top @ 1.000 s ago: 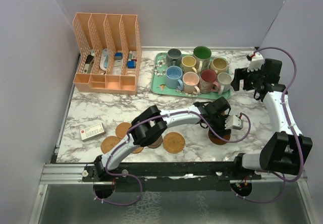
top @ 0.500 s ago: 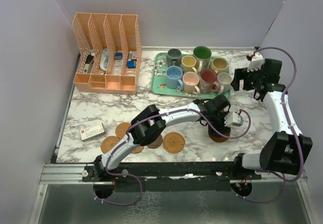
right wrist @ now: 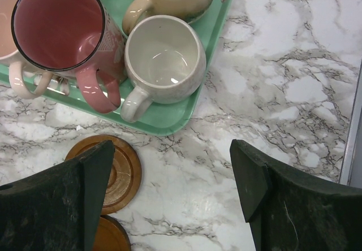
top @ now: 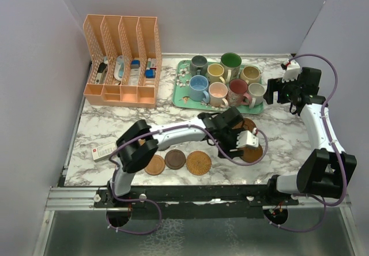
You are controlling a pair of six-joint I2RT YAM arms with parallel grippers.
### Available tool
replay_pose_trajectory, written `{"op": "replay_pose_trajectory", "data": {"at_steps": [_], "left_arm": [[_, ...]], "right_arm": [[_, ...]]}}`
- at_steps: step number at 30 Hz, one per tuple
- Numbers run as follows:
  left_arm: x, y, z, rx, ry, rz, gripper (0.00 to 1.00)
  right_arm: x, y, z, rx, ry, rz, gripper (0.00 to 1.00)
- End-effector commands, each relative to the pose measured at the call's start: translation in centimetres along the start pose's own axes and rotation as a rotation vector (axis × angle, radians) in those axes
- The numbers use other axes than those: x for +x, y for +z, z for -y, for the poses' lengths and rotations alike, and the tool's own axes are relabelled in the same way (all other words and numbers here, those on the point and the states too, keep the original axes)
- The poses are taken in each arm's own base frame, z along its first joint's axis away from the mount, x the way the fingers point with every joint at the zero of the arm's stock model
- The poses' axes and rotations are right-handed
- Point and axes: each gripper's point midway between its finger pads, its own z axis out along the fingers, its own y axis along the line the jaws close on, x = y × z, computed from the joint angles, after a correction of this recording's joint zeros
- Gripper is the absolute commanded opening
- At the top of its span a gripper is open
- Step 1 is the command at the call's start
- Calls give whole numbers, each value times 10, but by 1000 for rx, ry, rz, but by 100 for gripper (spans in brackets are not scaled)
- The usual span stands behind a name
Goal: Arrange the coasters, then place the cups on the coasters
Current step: Move the coaster to the center of the board.
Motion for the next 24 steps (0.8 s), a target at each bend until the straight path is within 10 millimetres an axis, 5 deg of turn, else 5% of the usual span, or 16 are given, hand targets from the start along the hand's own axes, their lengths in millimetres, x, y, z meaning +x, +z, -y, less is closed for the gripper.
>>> {"op": "replay_pose_trajectory", "data": {"at_steps": [1,6,10,17,24], "left_arm": [[45,-39,11,-40,66,-106,64],[108,-62,27,-45,20,-220,64],[135,-62,35,-41,-3,-269,64],[153,-41,25,-60,-25,-299,63],[152,-28,-24,-218,-75,-307,59]], "right_arm": [[3,2,1,0,-5,-6,84],[3,2,0,-4,-9,-5,84],[3,2,0,-6,-10,-5,84],[4,2,1,-3,-11,-8,84],[4,1,1,-3,-14,-7,84]]}}
